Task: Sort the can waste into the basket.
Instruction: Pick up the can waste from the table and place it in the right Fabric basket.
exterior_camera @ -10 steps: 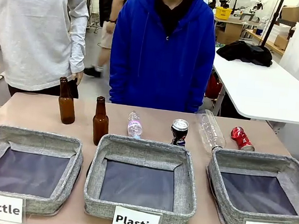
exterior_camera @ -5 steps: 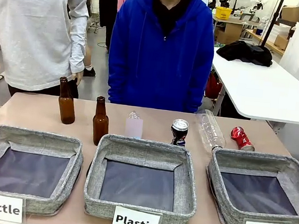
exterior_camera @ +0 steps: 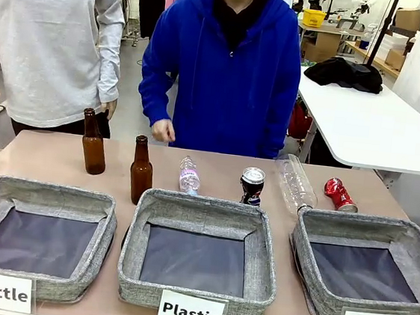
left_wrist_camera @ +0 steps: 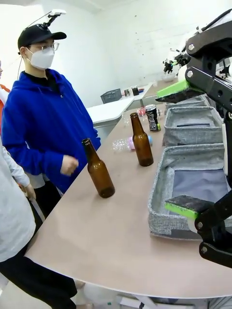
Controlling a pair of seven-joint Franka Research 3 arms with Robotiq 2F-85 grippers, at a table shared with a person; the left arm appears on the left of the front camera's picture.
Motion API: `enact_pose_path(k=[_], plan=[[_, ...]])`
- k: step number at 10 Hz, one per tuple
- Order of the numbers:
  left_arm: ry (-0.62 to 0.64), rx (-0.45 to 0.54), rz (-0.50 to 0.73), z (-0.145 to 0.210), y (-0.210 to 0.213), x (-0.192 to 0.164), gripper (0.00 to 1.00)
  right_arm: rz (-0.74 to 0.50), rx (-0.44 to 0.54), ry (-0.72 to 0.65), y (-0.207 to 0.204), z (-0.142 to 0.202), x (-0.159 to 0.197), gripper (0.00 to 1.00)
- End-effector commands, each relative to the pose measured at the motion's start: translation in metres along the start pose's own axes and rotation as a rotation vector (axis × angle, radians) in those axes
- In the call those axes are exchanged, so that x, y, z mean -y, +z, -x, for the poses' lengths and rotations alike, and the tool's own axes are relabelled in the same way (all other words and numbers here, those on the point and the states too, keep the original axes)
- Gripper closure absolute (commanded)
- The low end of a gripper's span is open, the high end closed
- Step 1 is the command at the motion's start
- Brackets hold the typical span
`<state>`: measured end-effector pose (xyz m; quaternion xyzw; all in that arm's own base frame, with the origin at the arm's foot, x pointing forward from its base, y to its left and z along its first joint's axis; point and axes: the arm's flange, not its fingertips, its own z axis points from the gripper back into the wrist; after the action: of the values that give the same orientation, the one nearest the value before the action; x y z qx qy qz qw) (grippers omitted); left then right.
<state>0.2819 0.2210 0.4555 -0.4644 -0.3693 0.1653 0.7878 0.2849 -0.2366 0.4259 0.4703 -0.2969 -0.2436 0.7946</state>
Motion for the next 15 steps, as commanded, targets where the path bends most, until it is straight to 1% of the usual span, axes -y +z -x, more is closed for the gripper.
enact_pose_path(k=[1, 2, 3, 4, 5, 7, 8, 9, 10, 11, 12, 13, 14, 15], plan=[[-0.026, 0.016, 0.024, -0.003, -0.003, -0.003, 0.0, 0.055, -0.086, 0.209, -0.035, 0.0, -0.035, 0.0], [-0.026, 0.016, 0.024, -0.003, -0.003, -0.003, 0.0, 0.074, -0.1, 0.3, -0.053, 0.0, -0.053, 0.0], [-0.026, 0.016, 0.024, -0.003, -0.003, -0.003, 0.0, 0.092, -0.116, 0.42, -0.078, 0.003, -0.073, 0.0], [-0.026, 0.016, 0.024, -0.003, -0.003, -0.003, 0.0, 0.077, -0.153, 0.559, -0.108, 0.009, -0.092, 0.0], [-0.026, 0.016, 0.024, -0.003, -0.003, -0.003, 0.0, 0.067, -0.207, 0.712, -0.143, 0.02, -0.113, 0.0], [-0.026, 0.016, 0.024, -0.003, -0.003, -0.003, 0.0, 0.019, -0.279, 0.977, -0.209, 0.044, -0.145, 0.0], [-0.026, 0.016, 0.024, -0.003, -0.003, -0.003, 0.0, -0.012, -0.334, 1.047, -0.235, 0.058, -0.154, 0.0], [-0.026, 0.016, 0.024, -0.003, -0.003, -0.003, 0.0, -0.022, -0.367, 1.089, -0.256, 0.074, -0.161, 0.0], [-0.026, 0.016, 0.024, -0.003, -0.003, -0.003, 0.0, -0.038, -0.347, 1.134, -0.268, 0.086, -0.167, 0.0], [-0.026, 0.016, 0.024, -0.003, -0.003, -0.003, 0.0, 0.03, -0.315, 1.147, -0.274, 0.095, -0.168, 0.0], [-0.026, 0.016, 0.024, -0.003, -0.003, -0.003, 0.0, 0.004, -0.414, 1.099, -0.257, 0.092, -0.174, 0.0], [-0.026, 0.016, 0.024, -0.003, -0.003, -0.003, 0.0, 0.004, -0.414, 1.099, -0.257, 0.092, -0.174, 0.0], [-0.026, 0.016, 0.024, -0.003, -0.003, -0.003, 0.0, 0.015, -0.401, 1.124, -0.269, 0.099, -0.174, 0.0], [-0.026, 0.016, 0.024, -0.003, -0.003, -0.003, 0.0, -0.03, -0.395, 1.206, -0.267, 0.097, -0.17, 0.0]])
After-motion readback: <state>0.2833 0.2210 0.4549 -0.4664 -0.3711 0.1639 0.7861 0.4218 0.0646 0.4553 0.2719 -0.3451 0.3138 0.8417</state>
